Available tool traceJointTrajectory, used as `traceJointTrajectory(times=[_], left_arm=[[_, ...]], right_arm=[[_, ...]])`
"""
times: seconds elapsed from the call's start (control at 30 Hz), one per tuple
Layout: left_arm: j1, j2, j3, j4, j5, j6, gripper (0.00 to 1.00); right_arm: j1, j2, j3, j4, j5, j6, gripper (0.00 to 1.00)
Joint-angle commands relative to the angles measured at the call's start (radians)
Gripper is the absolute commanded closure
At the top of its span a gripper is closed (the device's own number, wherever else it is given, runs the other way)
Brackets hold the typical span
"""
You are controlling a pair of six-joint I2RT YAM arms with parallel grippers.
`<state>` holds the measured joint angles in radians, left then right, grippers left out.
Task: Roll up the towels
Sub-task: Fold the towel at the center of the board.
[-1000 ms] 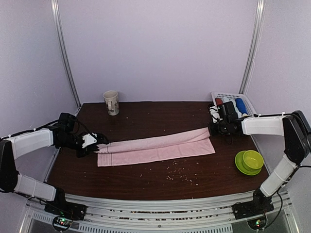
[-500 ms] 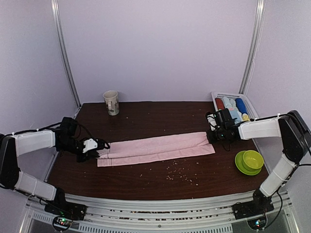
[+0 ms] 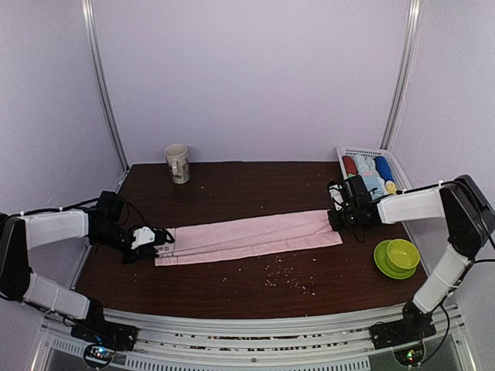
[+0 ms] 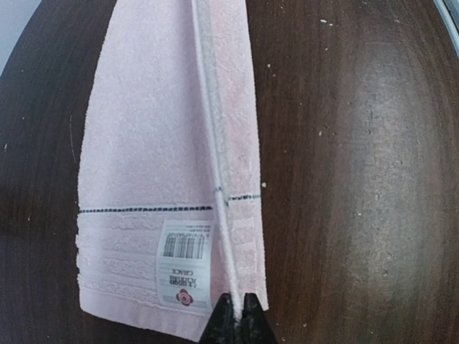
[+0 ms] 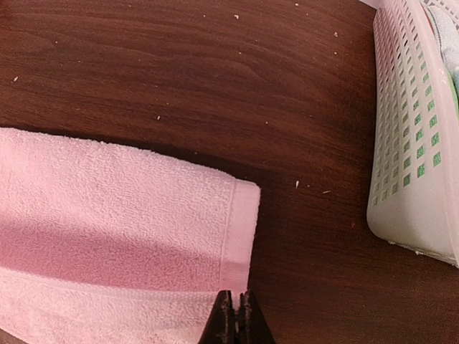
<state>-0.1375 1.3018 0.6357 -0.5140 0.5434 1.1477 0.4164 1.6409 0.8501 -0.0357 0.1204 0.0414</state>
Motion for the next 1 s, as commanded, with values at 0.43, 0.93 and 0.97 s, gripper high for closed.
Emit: traceJointTrajectory(times=[0.43,0.93,0.97], left_arm=[[0.004,0.040,-0.022,-0.032,0.003,0.016,0.90],[0.003,0.006,0.010,-0.112,0.028,0.042,0.51],[0.003,0.004,0.016,-0.114,0.027,0.039,0.49]], right_arm=[[0.005,0.033,0.000,0.013,0.056,0.014,0.98],[0.017,-0.044,-0.032,-0.035,0.063,0.026,0.70],[0.017,-0.052,-0.032,-0.041,0.067,0.029,0.70]])
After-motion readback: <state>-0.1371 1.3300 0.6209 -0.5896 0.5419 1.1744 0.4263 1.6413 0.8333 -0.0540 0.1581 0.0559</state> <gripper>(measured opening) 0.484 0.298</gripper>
